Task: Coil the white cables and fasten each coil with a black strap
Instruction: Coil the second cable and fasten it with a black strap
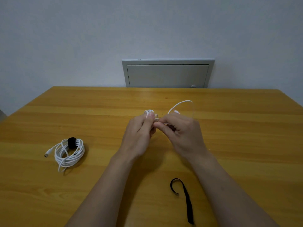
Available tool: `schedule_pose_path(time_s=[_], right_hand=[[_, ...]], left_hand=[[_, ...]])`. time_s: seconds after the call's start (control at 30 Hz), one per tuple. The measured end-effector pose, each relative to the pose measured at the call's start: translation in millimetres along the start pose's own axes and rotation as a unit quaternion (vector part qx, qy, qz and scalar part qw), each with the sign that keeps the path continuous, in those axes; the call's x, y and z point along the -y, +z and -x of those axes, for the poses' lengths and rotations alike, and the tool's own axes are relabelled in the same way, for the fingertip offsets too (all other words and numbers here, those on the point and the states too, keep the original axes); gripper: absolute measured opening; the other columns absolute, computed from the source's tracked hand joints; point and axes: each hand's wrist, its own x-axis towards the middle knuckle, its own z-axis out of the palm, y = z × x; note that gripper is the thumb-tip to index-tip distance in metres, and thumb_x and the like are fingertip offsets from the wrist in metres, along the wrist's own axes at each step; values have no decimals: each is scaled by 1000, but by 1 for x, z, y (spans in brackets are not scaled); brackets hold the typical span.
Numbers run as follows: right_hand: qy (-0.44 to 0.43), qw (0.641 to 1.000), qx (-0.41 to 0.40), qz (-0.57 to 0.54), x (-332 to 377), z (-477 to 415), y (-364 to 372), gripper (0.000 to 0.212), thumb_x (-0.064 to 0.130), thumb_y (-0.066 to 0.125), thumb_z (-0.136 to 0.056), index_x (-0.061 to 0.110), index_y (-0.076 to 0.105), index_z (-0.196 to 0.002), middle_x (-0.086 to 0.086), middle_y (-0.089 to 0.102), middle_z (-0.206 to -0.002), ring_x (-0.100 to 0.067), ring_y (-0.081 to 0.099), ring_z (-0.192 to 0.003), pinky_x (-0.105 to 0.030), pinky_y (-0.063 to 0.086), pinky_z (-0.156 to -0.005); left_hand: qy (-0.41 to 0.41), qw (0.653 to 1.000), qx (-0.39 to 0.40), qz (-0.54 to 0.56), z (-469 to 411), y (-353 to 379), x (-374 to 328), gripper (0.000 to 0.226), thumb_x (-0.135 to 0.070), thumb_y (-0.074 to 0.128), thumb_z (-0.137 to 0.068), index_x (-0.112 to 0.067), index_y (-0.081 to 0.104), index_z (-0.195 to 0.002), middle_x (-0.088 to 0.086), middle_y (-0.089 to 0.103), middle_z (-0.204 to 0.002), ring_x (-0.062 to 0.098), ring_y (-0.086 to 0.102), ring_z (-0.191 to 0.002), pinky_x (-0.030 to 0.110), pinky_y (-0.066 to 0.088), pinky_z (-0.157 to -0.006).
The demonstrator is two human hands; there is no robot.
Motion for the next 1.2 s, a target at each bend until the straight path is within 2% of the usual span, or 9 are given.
schedule_pose_path(time_s=[0.23,0.37,0.53,0.67,0.77,0.9,0.97,1.07,1.2], right_hand=[[37,999,-25,-5,5,0,-6,32,43,70,-89,15,60,-75,18,35,-59,-4,35,-53,-24,28,-52],[47,997,-28,-59,5,0,-13,21,30,75,-88,15,60,-91,8,40,-63,-11,39,-54,-34,35,-48],[75,988,-29,-134,8,2,-8,21,30,73,-91,15,61,-81,-4,47,-56,-19,42,-50,-35,35,-47],[80,984,-47,-152,8,2,-10,16,13,72,-93,9,61,-82,-8,49,-63,-15,42,-58,-27,37,-52],[87,982,-46,-161,5,3,-8,13,10,71,-92,6,62,-84,0,54,-69,-13,47,-63,-26,41,-58],[101,980,-42,-167,4,4,-2,8,14,71,-91,9,66,-87,-3,63,-73,-18,56,-65,-37,48,-60],[118,980,-55,-150,4,4,0,8,16,70,-92,11,67,-87,-4,62,-69,-18,55,-61,-38,47,-57],[120,983,-68,-122,3,2,3,13,21,67,-96,13,68,-86,10,62,-67,-8,53,-57,-30,43,-52],[126,985,-47,-108,5,2,7,26,30,57,-102,22,62,-78,13,54,-60,-7,46,-54,-31,37,-50]], left_hand=[[-70,968,159,179,2,-10,-6,49,-45,63,-80,-7,42,-58,0,27,-50,14,22,-43,20,21,-42],[-126,940,194,250,4,-9,-6,41,-40,67,-89,-28,46,-56,-8,25,-50,6,17,-41,16,20,-37],[-160,904,238,316,4,-16,-5,51,-59,84,-71,-28,46,-56,-13,27,-47,2,17,-38,13,17,-37],[-183,879,204,391,0,-20,-8,49,-49,73,-87,-26,50,-51,-14,21,-45,6,9,-37,20,12,-35],[-218,837,188,466,-3,-21,-6,47,-47,59,-91,-24,45,-53,-8,14,-47,8,10,-35,20,15,-34],[-195,755,228,583,-4,-18,2,36,-41,59,-98,-15,61,-74,-10,33,-46,6,25,-34,18,29,-37],[-177,742,227,605,-4,-16,3,28,-35,62,-99,-11,67,-86,-8,54,-55,5,40,-35,17,35,-41],[-145,728,207,638,-4,-13,5,17,-23,66,-98,-7,70,-95,10,76,-94,5,54,-46,17,39,-45],[-110,698,194,681,-3,-10,2,18,-17,57,-103,-2,66,-104,30,60,-137,10,61,-60,19,45,-55]])
